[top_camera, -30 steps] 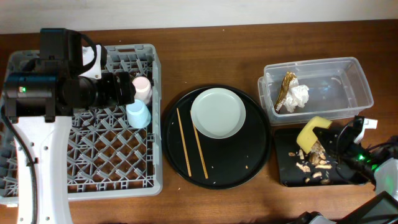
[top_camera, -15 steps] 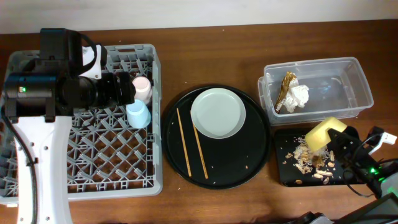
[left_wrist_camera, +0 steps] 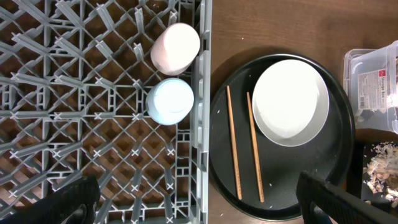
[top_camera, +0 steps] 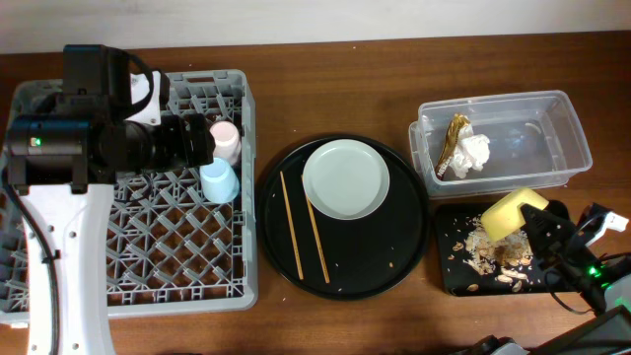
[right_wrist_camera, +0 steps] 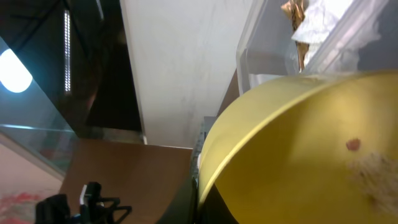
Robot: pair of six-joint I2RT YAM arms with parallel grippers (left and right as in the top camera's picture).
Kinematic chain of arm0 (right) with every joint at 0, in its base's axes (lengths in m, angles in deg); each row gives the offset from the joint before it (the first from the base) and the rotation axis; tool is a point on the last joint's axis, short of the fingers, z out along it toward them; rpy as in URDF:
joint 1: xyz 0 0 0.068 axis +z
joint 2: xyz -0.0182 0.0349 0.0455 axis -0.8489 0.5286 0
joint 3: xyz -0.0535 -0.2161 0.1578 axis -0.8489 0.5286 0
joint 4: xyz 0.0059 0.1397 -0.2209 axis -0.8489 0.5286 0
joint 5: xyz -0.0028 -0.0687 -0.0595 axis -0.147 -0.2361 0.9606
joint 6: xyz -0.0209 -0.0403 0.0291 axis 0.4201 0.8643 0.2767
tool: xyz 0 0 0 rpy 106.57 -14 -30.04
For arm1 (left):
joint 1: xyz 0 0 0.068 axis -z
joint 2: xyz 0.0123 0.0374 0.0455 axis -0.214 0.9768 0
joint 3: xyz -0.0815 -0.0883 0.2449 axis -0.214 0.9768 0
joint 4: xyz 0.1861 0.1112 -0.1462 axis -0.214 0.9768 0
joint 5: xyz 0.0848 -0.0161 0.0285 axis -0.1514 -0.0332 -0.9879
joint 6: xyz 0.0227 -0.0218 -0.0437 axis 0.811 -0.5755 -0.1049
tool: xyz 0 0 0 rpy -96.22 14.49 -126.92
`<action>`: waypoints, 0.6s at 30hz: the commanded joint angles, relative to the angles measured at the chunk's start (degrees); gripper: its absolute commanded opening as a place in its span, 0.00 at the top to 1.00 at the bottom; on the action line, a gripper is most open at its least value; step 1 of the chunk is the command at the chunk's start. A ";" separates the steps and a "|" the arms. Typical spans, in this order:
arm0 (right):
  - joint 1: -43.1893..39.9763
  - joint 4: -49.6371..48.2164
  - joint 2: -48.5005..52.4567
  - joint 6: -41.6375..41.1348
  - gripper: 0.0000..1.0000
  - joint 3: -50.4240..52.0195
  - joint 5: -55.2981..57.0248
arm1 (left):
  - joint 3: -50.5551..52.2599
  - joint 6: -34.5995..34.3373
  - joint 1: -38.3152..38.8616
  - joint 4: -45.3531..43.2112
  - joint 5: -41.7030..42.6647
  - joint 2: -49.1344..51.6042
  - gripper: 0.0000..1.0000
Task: Sort waste into correct bins and load items into the dishwasher rack
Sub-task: 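Tip the yellow bowl over the black tray to dump scraps, then return the empty yellow bowl onto the round black tray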
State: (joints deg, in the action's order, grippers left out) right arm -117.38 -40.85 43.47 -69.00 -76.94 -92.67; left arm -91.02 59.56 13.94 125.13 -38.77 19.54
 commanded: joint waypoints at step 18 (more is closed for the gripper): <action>-0.37 -1.66 -0.02 -9.86 0.96 0.31 -1.99 | -0.04 -0.11 -0.15 0.09 0.39 0.15 0.01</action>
State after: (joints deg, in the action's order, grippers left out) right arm -117.38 -42.22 43.47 -77.35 -76.61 -93.04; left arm -91.02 59.56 13.94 125.13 -38.77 19.54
